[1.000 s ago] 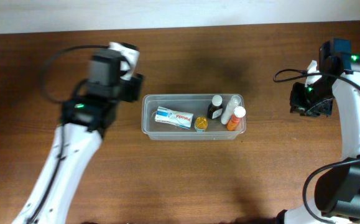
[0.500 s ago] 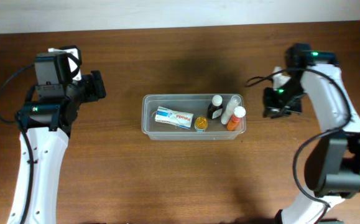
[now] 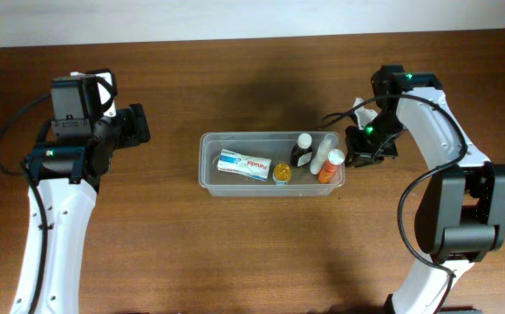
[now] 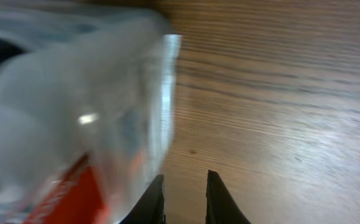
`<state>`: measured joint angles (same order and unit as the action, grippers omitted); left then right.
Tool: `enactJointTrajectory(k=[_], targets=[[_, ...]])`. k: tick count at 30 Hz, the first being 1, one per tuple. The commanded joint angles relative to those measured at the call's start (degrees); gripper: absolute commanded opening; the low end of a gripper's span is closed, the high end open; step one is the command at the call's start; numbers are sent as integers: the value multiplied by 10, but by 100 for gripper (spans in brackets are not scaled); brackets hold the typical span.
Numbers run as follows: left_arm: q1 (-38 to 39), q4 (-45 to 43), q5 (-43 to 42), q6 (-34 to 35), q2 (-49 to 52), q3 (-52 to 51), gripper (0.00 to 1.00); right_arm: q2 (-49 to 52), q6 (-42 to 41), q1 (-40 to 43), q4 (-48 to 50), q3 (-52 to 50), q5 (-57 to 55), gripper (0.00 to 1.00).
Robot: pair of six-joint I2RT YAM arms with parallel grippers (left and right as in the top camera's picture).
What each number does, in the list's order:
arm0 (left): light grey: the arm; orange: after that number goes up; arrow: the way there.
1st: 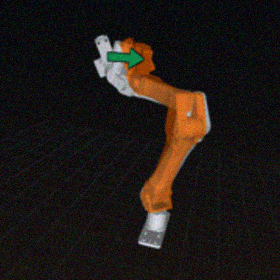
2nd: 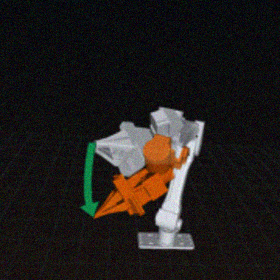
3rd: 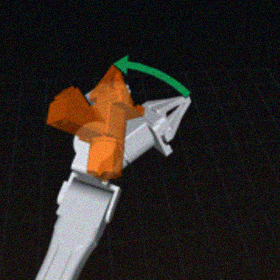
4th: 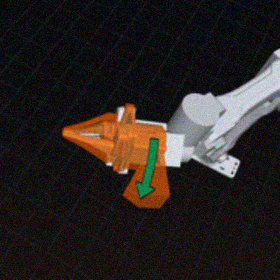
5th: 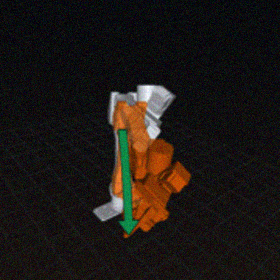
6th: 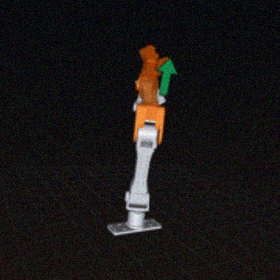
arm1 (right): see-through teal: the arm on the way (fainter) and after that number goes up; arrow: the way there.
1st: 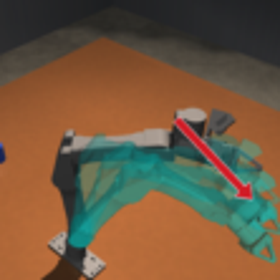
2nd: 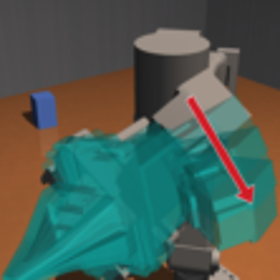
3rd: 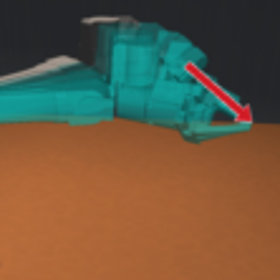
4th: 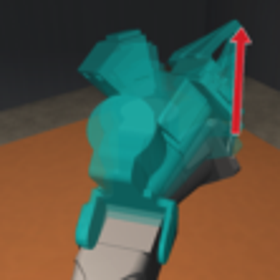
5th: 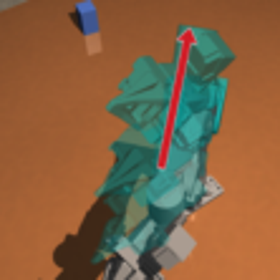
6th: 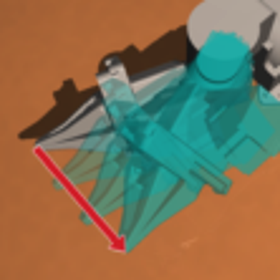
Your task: Pack container
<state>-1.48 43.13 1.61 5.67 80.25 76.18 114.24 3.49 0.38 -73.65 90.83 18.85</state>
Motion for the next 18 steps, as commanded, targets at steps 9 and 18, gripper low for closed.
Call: enactJointTrajectory(k=[9,18], targets=[[-2,1,-8,8,-5,8,84,6,57,-4,13,-3,92,15],[-2,1,-8,7,-5,8,93,6,36,-2,41,3,50,28]])
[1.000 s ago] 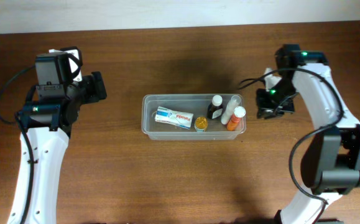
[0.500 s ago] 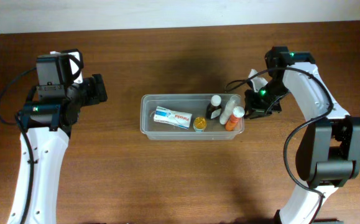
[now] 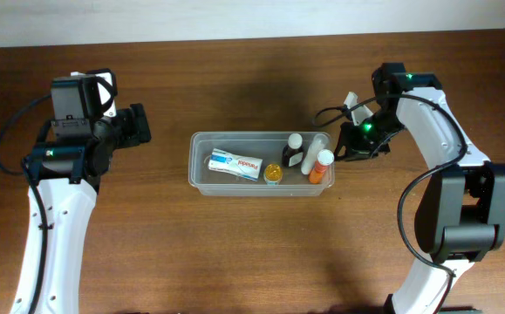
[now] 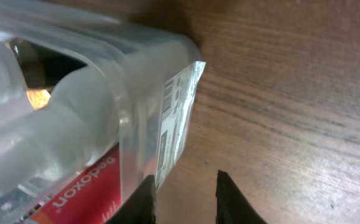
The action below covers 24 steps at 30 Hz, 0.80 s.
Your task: Pack container
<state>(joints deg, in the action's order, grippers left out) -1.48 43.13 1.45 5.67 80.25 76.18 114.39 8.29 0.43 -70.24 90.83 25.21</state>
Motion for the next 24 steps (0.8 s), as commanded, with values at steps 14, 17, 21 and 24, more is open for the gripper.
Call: enactJointTrajectory(k=[14,17,21,24], targets=[[-2,2,-6,-156,73,8,99,-13,-101,60,5,207,-193,48],[-2,-1,-7,-156,102,8,99,-14,-101,60,16,225,-195,98],[-2,5,-6,-156,118,8,99,-14,-100,61,20,225,-195,98],[-3,8,-7,-153,114,11,99,-19,-68,61,-19,225,-195,98]])
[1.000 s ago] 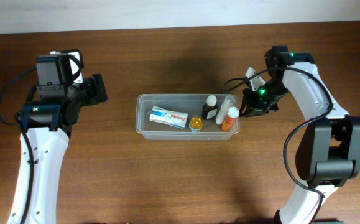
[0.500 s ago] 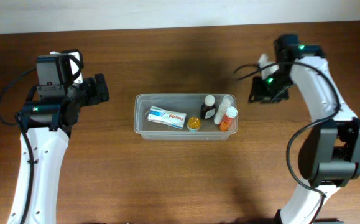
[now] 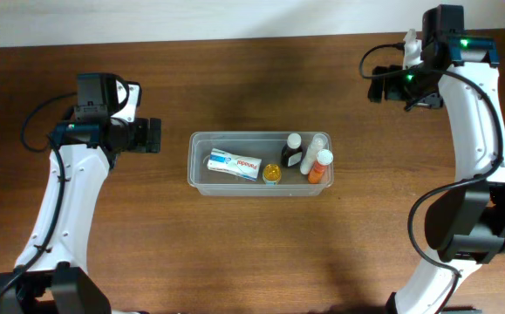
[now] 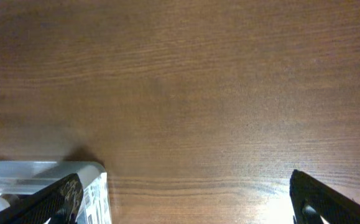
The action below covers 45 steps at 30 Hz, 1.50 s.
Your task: Pack container
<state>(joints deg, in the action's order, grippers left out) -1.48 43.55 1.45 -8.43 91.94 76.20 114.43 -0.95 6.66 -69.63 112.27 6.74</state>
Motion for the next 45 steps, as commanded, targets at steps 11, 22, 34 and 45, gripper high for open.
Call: enactJointTrajectory(k=[11,22,34,45], targets=[[-10,30,-39,49,-120,-7,99,-170,4,-3,-94,9,-12,98],[-10,12,-58,39,-367,-188,99,-445,4,-3,-78,-152,-30,98],[-10,119,-57,63,-520,-234,99,-823,5,-3,-37,-504,-29,98],[-10,119,-57,63,-520,-234,99,-837,5,-3,-51,-511,-29,98]])
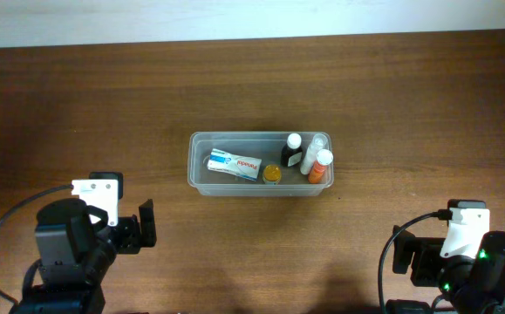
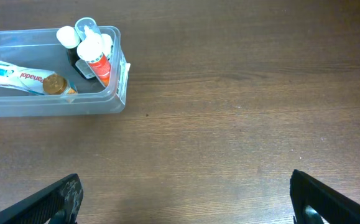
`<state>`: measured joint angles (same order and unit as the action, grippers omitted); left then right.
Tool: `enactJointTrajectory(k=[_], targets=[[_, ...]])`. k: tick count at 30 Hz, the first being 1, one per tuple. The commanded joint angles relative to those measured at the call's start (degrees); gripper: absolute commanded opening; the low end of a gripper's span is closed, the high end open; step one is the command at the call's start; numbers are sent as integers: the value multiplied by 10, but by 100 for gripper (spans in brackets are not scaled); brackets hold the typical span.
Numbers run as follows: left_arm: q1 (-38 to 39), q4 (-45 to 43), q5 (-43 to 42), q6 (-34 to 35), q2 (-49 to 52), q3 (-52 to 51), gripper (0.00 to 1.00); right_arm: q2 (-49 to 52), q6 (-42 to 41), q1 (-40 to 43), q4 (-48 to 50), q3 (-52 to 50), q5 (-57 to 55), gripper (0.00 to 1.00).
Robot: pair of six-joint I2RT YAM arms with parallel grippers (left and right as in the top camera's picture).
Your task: Pack container
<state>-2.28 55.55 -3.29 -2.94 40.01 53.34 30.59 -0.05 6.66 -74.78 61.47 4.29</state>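
Observation:
A clear plastic container (image 1: 195, 166) sits mid-table and appears in the right wrist view as a container (image 2: 114, 96) at upper left. Inside lie a white-and-blue tube (image 1: 237, 163), a small orange-capped jar (image 1: 272, 174), a dark bottle with a white cap (image 1: 292, 152), a white bottle (image 1: 313, 148) and an orange tube (image 1: 321, 166). My right gripper (image 2: 186, 202) stands wide open over bare wood, well short of the container. My left gripper (image 1: 145, 233) is drawn back at the near left edge, its jaws too small to read.
Brown wooden table (image 1: 252, 87) all round the container. Both arm bases sit at the near edge, left (image 1: 69, 253) and right (image 1: 466, 262).
Both arms have gone from raised, reaching poses at the far sides to folded poses at the near edge. The right gripper stays open, now farther from the container.
My right gripper was nearly shut at the container's right end. The container then sat slightly farther left. Then the right gripper was open and high near the far right, the left arm swung inward. Now both arms are pulled back.

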Motion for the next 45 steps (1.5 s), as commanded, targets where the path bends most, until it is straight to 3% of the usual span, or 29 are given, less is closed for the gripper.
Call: enactJointTrajectory(k=[1,21,39,45], targets=[[-2,-1,-10,8,-1,-5,99,2,-4,-3,1,-3,-5,98],[-2,-1,-10,8,-1,-5,99,-6,-4,-22,37,-21,4,98],[-2,-1,-10,8,-1,-5,99,-246,-2,-89,475,-388,15,98],[-2,-1,-10,8,-1,-5,99,-302,60,-89,573,-478,15,98]])
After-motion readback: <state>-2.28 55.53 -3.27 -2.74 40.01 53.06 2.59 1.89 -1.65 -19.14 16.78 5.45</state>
